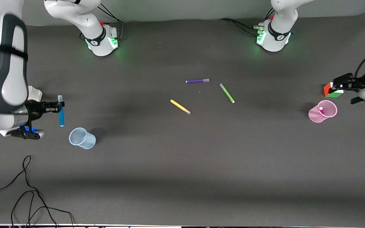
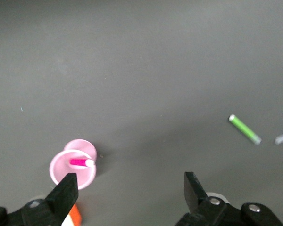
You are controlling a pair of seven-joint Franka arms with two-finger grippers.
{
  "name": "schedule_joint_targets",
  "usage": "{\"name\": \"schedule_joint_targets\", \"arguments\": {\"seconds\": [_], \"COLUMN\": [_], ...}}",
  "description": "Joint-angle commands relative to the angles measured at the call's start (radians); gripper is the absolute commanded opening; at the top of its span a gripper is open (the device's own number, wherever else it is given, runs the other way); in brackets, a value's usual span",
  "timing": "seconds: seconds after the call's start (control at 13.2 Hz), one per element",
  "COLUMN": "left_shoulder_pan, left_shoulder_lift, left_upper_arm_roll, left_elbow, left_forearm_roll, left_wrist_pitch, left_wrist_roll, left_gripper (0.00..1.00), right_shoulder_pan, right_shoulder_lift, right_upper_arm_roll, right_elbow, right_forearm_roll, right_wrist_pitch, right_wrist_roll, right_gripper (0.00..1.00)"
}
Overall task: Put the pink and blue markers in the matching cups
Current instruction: 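Lower the blue marker into the clear cup while the left gripper rises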
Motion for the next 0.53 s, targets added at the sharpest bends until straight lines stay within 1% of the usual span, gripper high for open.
{"name": "schedule_joint_targets", "arguments": {"seconds": [0.0,0.08,0.15,0.23,0.38,0.45], "left_shoulder_pan": [-0.028,-0.025,-0.026,-0.028,-0.026,-0.028], "left_shoulder_lift": [-0.006,-0.009,-0.009,-0.006,-0.006,-0.006], "left_upper_arm_roll": [-0.058,-0.106,-0.141,-0.175,-0.235,-0.244], "left_elbow": [0.049,0.061,0.085,0.11,0.141,0.152], "left_forearm_roll": [0.083,0.12,0.128,0.136,0.148,0.148], "left_wrist_pitch": [-0.058,-0.078,-0.112,-0.13,-0.187,-0.2], "left_wrist_roll": [-0.242,-0.314,-0.374,-0.444,-0.551,-0.56], "left_gripper": [0.99,0.99,0.99,0.99,0.99,0.99], "right_shoulder_pan": [-0.072,-0.085,-0.104,-0.13,-0.22,-0.257], "right_shoulder_lift": [0.169,0.199,0.226,0.245,0.278,0.301], "right_upper_arm_roll": [0.006,0.009,0.023,0.056,0.174,0.217], "right_elbow": [0.169,0.186,0.2,0.208,0.229,0.252], "right_forearm_roll": [0.074,0.093,0.098,0.1,0.095,0.092], "right_wrist_pitch": [-0.102,-0.11,-0.114,-0.116,-0.116,-0.116], "right_wrist_roll": [-0.059,-0.06,-0.06,-0.06,-0.059,-0.056], "right_gripper": [0.0,0.0,0.0,0.0,0.0,0.0]}}
